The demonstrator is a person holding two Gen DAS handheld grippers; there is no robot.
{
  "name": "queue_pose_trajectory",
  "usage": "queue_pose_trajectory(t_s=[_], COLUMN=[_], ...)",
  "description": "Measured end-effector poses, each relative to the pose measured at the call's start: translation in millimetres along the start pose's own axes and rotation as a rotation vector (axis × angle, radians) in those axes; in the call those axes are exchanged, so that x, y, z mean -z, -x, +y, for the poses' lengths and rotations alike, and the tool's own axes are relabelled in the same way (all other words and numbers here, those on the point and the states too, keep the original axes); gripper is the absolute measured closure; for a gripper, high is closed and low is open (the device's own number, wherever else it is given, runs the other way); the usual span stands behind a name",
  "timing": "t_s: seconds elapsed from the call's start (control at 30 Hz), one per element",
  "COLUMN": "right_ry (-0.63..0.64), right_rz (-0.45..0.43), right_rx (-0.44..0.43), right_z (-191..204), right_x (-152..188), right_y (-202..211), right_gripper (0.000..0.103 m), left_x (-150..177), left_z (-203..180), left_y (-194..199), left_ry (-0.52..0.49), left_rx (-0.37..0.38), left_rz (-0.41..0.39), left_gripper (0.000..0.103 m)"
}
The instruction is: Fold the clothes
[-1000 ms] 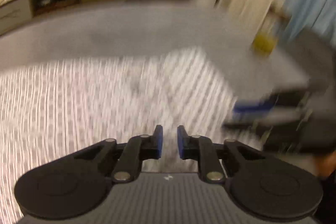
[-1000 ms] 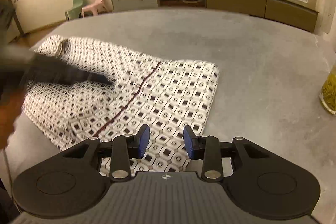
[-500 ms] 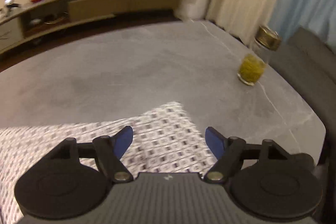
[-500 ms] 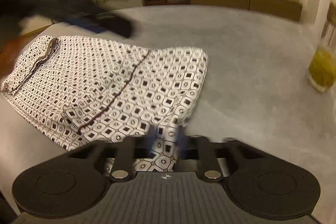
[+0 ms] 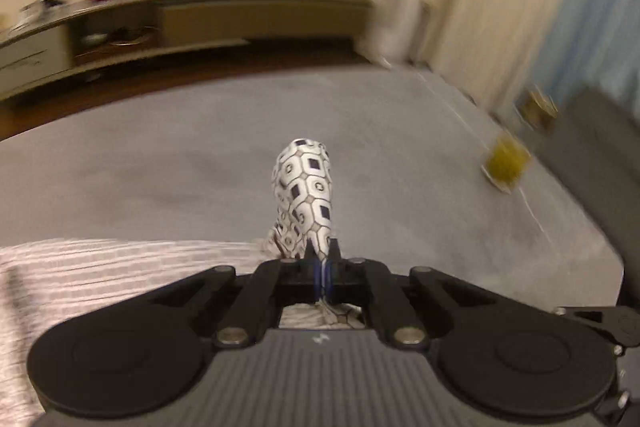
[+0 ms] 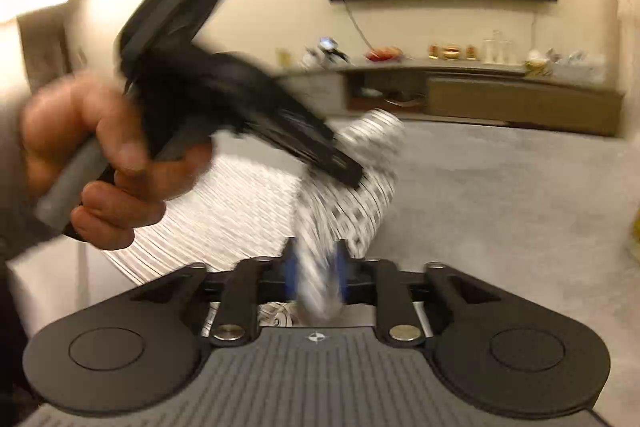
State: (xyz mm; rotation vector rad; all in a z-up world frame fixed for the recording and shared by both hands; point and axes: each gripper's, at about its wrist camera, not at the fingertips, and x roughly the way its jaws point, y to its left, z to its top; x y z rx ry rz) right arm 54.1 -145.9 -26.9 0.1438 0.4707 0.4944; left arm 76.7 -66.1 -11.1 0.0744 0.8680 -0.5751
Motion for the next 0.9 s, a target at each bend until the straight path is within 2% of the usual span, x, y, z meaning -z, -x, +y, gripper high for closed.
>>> queue_pose_trajectory(t_s=[0.1, 0.2, 0.27, 0.3, 0.43, 0.5, 0.57, 0.6, 0.63, 0.67, 0.8, 0.87, 0.9], right_ry=[-0.019, 0.008, 0.042, 0.063, 0.122, 0.143, 0.156, 0.16, 0.167, 0.174, 0.186, 0.189, 0.193], right_rz=[0.018, 0.086, 0.137, 0.161, 0.235, 0.259, 0.279, 0.288, 0.29, 0.29, 0.251, 0.254, 0.259], right_rx=[-0.075, -0.091, -0.082, -0.07, -0.033, -0.029, -0.027, -0.026, -0.025, -0.024, -0.028, -0.03, -0.031], right_z=[9, 26, 40, 46, 62, 67, 67, 68, 69, 71, 71, 69, 68], right_x=[-3, -3, 0, 3, 12, 16, 20, 22, 23, 23, 16, 19, 22], right_y=[-4, -26, -43, -52, -77, -87, -97, -103, -108, -112, -114, -112, -113], right_gripper=[0.066, 0.066, 0.066, 0.066, 0.066, 0.066, 0.066, 0.066, 0.066, 0.066, 0.066, 0.066, 0.066], left_x=[16, 32, 42, 47, 69, 78, 83, 83, 81, 79, 80, 83, 86], left_z=[49, 98, 130, 146, 151, 152, 151, 153, 152, 151, 163, 172, 175], left_y=[6, 12, 16, 19, 26, 27, 19, 16, 16, 16, 28, 22, 22], left_ry=[0.087, 0.174, 0.231, 0.258, 0.265, 0.263, 0.259, 0.257, 0.257, 0.258, 0.323, 0.335, 0.348], left_rx=[-0.019, -0.037, -0.05, -0.055, -0.072, -0.089, -0.109, -0.113, -0.106, -0.099, -0.122, -0.169, -0.155], left_rz=[0.003, 0.006, 0.009, 0.009, 0.004, -0.002, -0.003, -0.006, -0.013, -0.019, -0.072, -0.048, -0.049], left_gripper=[0.097, 0.075, 0.066, 0.056, 0.043, 0.04, 0.041, 0.055, 0.091, 0.099, 0.1, 0.099, 0.097])
